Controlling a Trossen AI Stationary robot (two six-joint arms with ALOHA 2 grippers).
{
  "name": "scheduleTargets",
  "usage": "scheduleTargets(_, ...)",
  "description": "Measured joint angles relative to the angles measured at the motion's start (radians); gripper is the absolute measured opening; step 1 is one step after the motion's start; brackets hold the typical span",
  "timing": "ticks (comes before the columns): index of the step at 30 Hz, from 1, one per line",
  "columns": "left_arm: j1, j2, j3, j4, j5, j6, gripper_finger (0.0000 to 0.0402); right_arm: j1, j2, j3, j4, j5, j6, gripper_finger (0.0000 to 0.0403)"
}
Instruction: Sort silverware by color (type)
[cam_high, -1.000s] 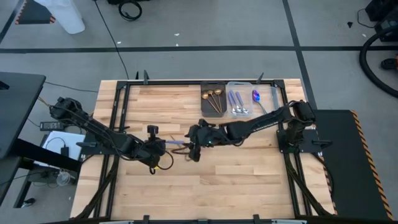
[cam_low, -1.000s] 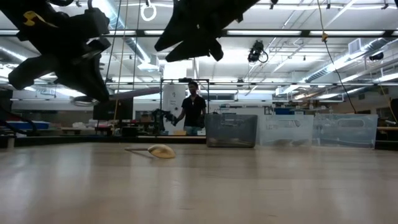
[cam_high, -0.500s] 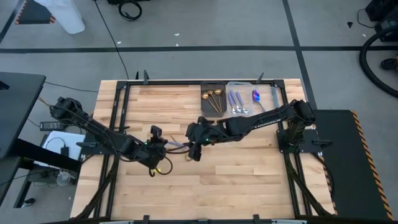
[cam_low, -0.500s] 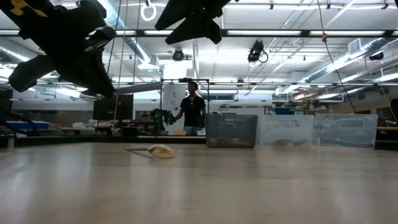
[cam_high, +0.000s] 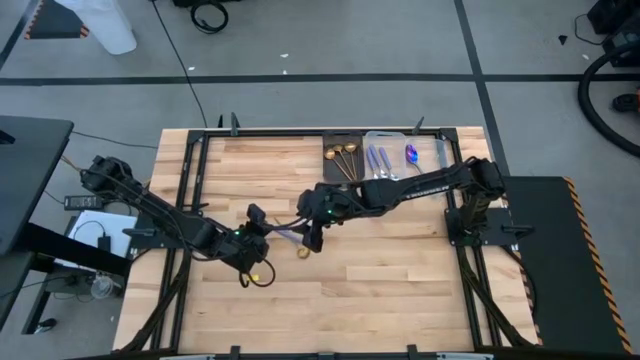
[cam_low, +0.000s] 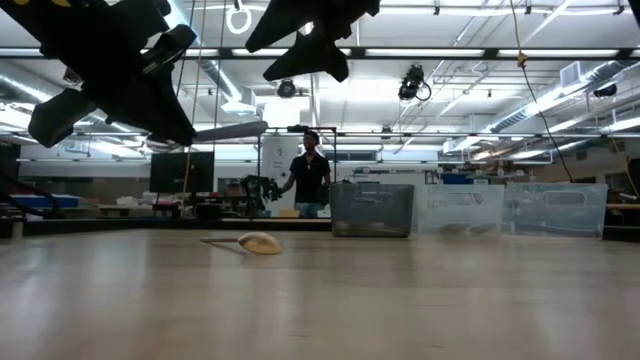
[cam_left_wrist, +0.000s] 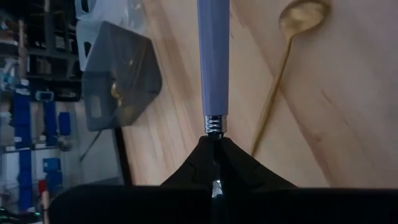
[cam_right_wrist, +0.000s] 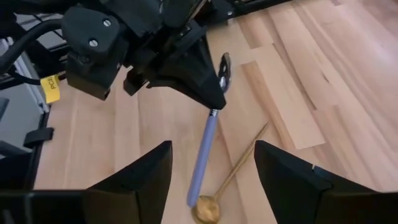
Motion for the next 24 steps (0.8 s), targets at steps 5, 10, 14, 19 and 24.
scheduleTargets(5, 0.009, 0.000, 0.000, 0.024, -0.008, 0.053, 0.0018, 0.000, 0.007, 0.000, 0.008, -0.012, 0.012, 0.0235)
scheduleTargets(10, 0.025, 0.000, 0.000, 0.076, -0.077, 0.065, 0.0019, 0.013, 0.010, -0.003, 0.023, -0.006, 0.036, 0.0233)
scheduleTargets(14, 0.024, 0.000, 0.000, 0.161, -0.117, 0.134, 0.0019, 0.013, 0.026, -0.012, 0.016, 0.016, 0.042, 0.0232)
scheduleTargets(19, 0.024, 0.000, 0.000, 0.256, -0.134, 0.164, 0.0019, 0.005, 0.037, -0.009, 0.033, -0.001, 0.036, 0.0229)
scheduleTargets(24, 0.024, 0.000, 0.000, 0.282, -0.149, 0.158, 0.0019, 0.002, 0.057, -0.010, 0.024, -0.039, 0.033, 0.0202)
